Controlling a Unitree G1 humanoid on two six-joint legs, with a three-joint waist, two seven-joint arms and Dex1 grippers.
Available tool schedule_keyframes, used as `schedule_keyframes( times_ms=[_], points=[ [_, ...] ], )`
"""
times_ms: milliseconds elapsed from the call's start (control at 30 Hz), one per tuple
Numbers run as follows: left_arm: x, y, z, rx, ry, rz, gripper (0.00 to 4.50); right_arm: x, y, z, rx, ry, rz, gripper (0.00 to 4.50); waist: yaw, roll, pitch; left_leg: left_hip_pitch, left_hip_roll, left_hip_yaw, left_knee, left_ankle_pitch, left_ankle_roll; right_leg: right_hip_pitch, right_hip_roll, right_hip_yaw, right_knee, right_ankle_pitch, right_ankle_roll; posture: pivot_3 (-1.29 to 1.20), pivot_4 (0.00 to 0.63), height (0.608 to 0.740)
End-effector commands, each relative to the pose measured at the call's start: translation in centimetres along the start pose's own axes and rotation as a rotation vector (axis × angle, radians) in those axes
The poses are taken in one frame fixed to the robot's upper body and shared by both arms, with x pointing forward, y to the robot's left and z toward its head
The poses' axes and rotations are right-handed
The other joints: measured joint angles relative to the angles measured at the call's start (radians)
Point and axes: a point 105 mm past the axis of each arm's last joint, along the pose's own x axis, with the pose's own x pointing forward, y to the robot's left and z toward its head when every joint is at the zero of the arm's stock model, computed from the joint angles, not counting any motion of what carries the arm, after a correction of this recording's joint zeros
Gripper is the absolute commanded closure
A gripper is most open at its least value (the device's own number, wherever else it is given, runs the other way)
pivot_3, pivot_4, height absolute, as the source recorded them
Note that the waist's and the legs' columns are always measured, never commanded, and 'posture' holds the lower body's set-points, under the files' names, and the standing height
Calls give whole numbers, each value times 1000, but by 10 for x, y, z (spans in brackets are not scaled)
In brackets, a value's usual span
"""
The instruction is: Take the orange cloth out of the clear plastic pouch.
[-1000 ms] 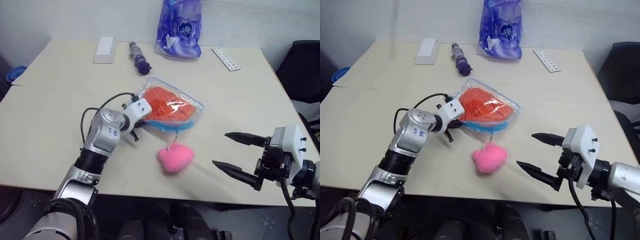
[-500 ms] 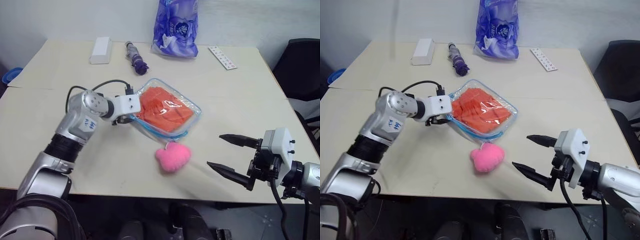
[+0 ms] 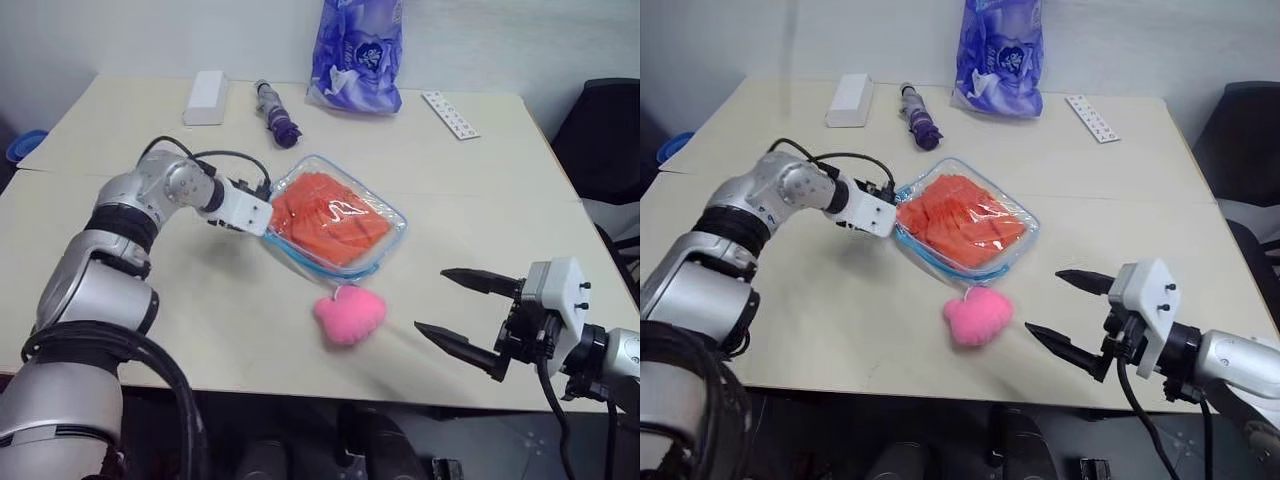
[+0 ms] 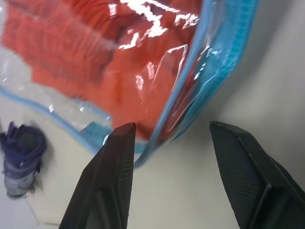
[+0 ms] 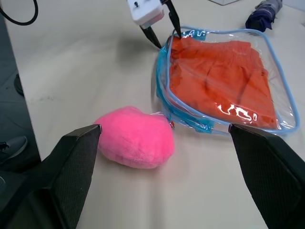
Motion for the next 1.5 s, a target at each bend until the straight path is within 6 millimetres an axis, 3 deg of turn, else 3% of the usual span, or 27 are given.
schedule_keyframes(
  times_ms=[33,333,433,633,800,900,1033,1233,1400,1500],
  points=[
    [-1,11,-2,14,32,46,2084,-2,4,9,-32,-30,-3,0,-1,0,0,0,0,0,0,0,0,0,0,0,0,0,0,0,150,740],
    [-1,6,-9,-102,32,60,4468,-3,10,15,-41,-38,24,0,-2,0,0,1,1,0,0,0,0,0,0,1,0,0,0,0,150,740],
    [-2,-2,-14,-217,5,46,4468,-1,11,15,-41,-43,33,0,-4,0,0,1,1,0,0,0,0,0,0,1,0,0,0,0,150,740],
    [-2,-22,-20,-648,-54,43,4468,5,15,13,-26,-55,60,0,-8,0,0,2,1,0,0,0,0,0,1,2,2,0,0,0,150,740],
    [-16,-65,-1,-949,20,94,4468,10,16,11,-17,-62,88,0,-27,0,-1,6,6,-3,0,0,0,0,0,7,6,-1,-1,0,150,740],
    [-32,-79,8,-1016,125,158,4468,13,15,10,-10,-70,109,0,-28,0,-1,8,6,-2,0,0,-1,1,0,9,6,-1,-1,0,150,740],
    [-46,-79,17,-1051,222,232,4468,18,15,9,-11,-76,134,0,-25,0,-1,10,6,-1,0,-1,-1,3,1,11,7,-1,-1,0,150,740],
    [-31,-95,43,-1105,273,184,4468,26,12,13,-11,-110,153,0,-20,0,-1,10,5,-1,0,-1,-1,2,1,11,7,-1,-2,0,150,740],
    [-27,-96,47,-1124,267,176,4468,25,8,8,-27,-79,157,0,-9,0,-1,10,5,-1,-1,-1,0,2,0,12,7,-1,-2,0,150,740],
    [-32,-98,40,-1135,275,189,3823,23,3,7,-21,-82,137,0,-6,0,-1,10,5,-1,-1,-2,1,2,0,12,7,-1,-2,0,150,740]
  ],
)
